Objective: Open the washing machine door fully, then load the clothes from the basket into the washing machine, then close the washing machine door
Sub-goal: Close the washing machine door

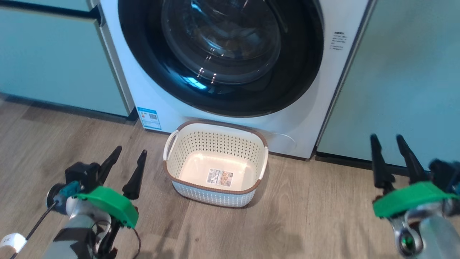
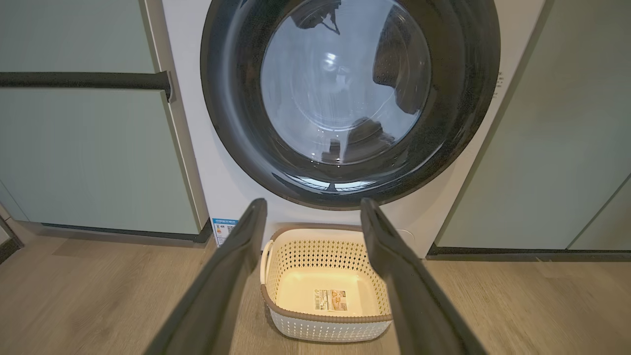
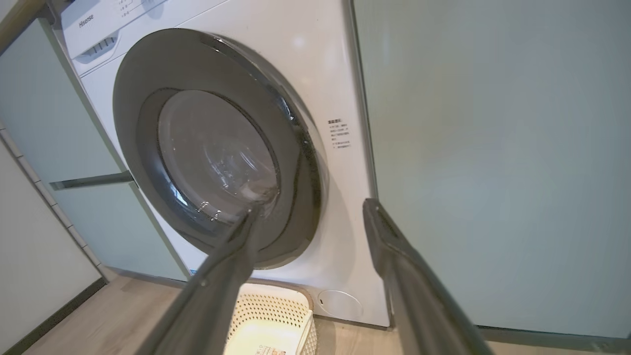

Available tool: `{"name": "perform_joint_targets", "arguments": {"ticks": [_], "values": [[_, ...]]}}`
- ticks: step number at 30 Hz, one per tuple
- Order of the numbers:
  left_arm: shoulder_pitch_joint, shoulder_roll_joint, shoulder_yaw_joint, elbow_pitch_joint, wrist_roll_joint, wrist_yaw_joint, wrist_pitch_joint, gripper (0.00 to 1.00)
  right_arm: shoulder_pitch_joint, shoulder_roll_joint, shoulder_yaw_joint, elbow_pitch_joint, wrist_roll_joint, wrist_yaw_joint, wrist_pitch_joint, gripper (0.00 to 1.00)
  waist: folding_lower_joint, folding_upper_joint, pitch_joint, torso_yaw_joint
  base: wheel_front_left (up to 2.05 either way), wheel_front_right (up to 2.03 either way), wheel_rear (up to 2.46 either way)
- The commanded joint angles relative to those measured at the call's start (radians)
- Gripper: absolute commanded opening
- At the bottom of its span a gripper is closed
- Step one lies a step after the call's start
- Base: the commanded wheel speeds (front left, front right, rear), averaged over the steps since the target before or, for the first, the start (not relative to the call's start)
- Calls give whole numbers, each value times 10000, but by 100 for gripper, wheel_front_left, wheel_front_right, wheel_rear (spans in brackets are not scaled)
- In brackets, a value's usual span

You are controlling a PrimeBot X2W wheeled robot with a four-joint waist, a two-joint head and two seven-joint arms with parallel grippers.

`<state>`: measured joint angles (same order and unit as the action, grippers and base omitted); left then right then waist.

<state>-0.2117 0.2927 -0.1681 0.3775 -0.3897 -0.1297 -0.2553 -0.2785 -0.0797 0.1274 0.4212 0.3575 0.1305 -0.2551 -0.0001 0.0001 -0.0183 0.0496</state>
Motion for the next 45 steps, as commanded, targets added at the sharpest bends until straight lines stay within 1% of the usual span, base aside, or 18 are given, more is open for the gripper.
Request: {"name": "perform_joint_targets", "arguments": {"ticks": [1,6,11,23,32,45], "values": [[-333,405,395,-242,-70,-10,-65,100,-56,99,-5,-491,-112,2,-67,100,1,-1,-67,-96,0,0,0],[-211,463,533,-248,-81,-10,-65,100,849,136,-616,-1096,-386,2,-67,100,1,-1,-203,-380,0,0,0],[-146,491,611,-163,-106,-10,-65,100,1470,173,-1136,-1345,-531,2,-67,100,1,-1,-324,-572,0,0,0],[-65,346,745,-15,-20,-10,-65,100,2423,248,-1895,-1583,-690,2,-67,100,1,-1,-537,-657,0,0,0],[-66,271,642,110,-115,-10,-65,100,2841,280,-2081,-1671,-807,2,-67,100,1,-1,-569,-607,0,0,0],[-220,349,503,240,-261,-10,-65,100,3017,291,-2201,-1722,-839,2,-67,100,1,-1,-488,-603,0,0,0]]}}
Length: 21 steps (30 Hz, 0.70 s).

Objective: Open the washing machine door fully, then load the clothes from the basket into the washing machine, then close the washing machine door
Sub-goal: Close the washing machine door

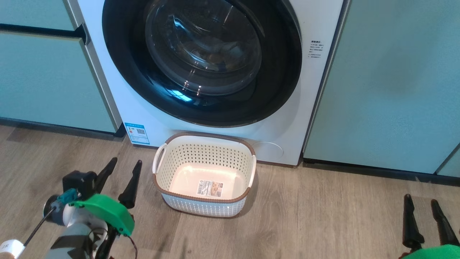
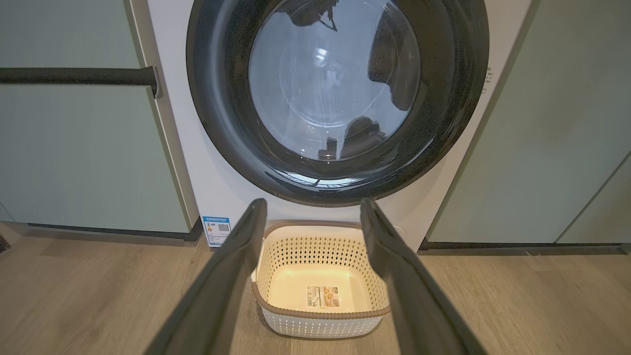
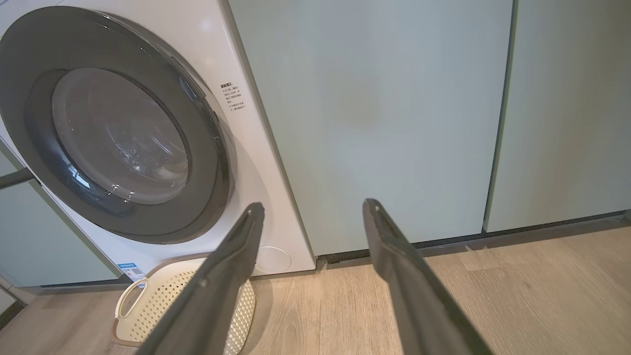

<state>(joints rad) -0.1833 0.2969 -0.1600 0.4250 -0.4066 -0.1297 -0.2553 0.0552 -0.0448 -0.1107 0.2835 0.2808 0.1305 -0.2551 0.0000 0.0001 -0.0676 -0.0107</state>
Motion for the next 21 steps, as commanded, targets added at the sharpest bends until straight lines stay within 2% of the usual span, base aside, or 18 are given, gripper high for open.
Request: {"name": "perform_joint_targets", "arguments": {"ticks": [1,21], "values": [[-518,312,412,-221,-115,-10,-65,100,-316,-57,188,-338,-65,2,-67,100,0,-1,9,-2,0,0,0],[-662,351,466,12,-203,-10,-65,100,-185,-55,358,-330,-65,2,-67,100,0,-1,79,-104,0,0,0]]}}
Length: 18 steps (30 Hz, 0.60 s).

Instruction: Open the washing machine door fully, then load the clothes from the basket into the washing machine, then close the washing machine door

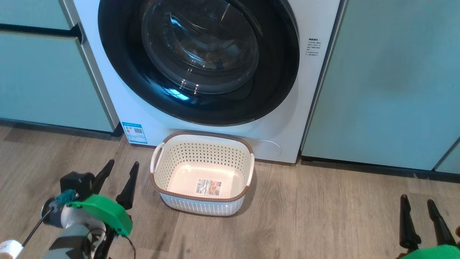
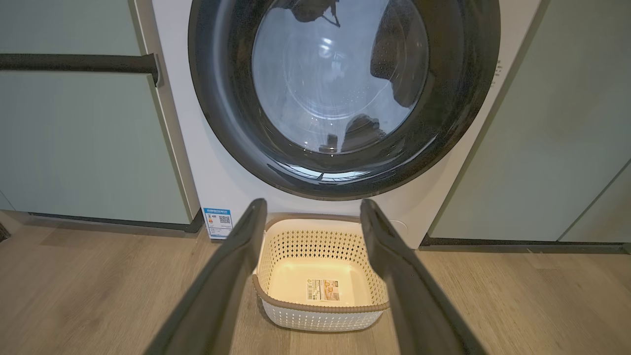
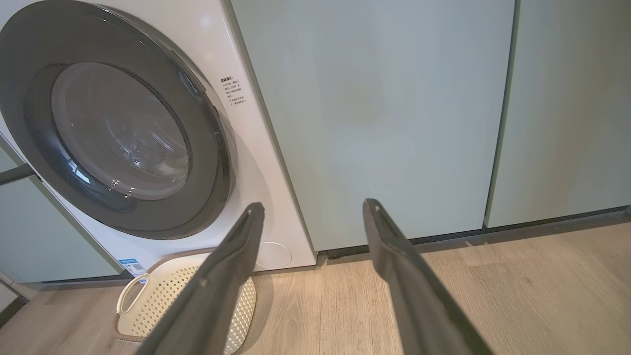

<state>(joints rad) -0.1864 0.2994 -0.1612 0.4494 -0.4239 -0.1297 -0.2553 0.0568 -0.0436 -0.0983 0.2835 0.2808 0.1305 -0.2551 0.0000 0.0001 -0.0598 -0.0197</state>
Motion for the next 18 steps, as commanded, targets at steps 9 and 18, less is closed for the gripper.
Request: {"name": "perform_joint_targets", "arguments": {"ticks": [9,18], "values": [[-687,263,546,-184,-51,-10,-65,100,-173,-67,300,-331,-20,2,-67,100,0,-1,36,-62,0,0,0],[50,-120,11,322,-268,2,6,0,15,11,67,178,11,0,6,0,0,-1,35,-68,0,0,0]]}}
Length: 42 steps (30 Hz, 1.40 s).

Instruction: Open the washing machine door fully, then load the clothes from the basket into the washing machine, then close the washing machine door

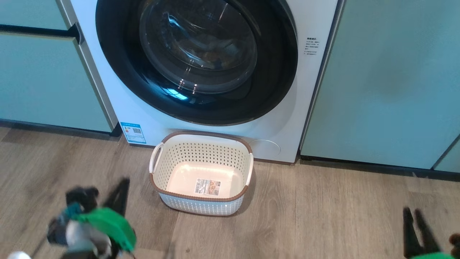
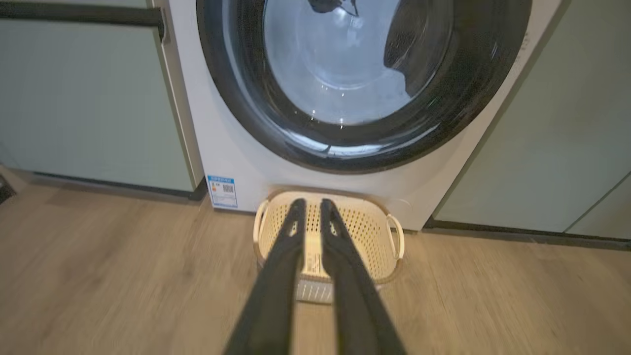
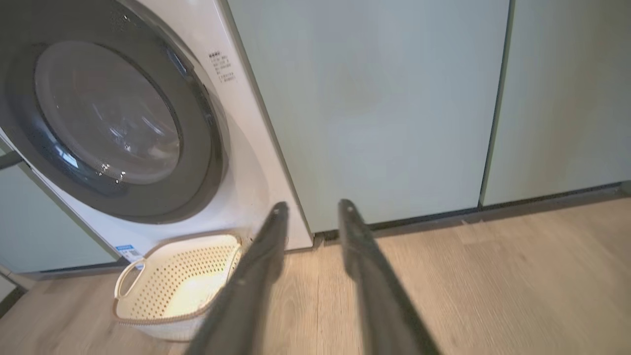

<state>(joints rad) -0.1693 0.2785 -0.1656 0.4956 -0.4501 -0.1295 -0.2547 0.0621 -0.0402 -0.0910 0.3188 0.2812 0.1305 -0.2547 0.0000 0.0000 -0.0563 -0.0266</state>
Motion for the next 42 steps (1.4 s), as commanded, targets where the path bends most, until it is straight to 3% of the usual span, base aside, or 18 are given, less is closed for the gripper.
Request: {"name": "perform_joint_targets", "arguments": {"ticks": [1,4,42], "values": [[-5,1,7,-4,-11,0,5,0,-6,0,-3,-3,11,0,6,0,0,0,1,0,0,0,0],[511,-300,-74,357,-47,0,28,0,228,66,7,451,54,0,30,0,1,0,3,1,0,0,0],[545,-904,801,-519,-3562,-4,1142,0,-356,15,-63,83,4083,1,1141,0,1,0,183,81,0,0,0]]}}
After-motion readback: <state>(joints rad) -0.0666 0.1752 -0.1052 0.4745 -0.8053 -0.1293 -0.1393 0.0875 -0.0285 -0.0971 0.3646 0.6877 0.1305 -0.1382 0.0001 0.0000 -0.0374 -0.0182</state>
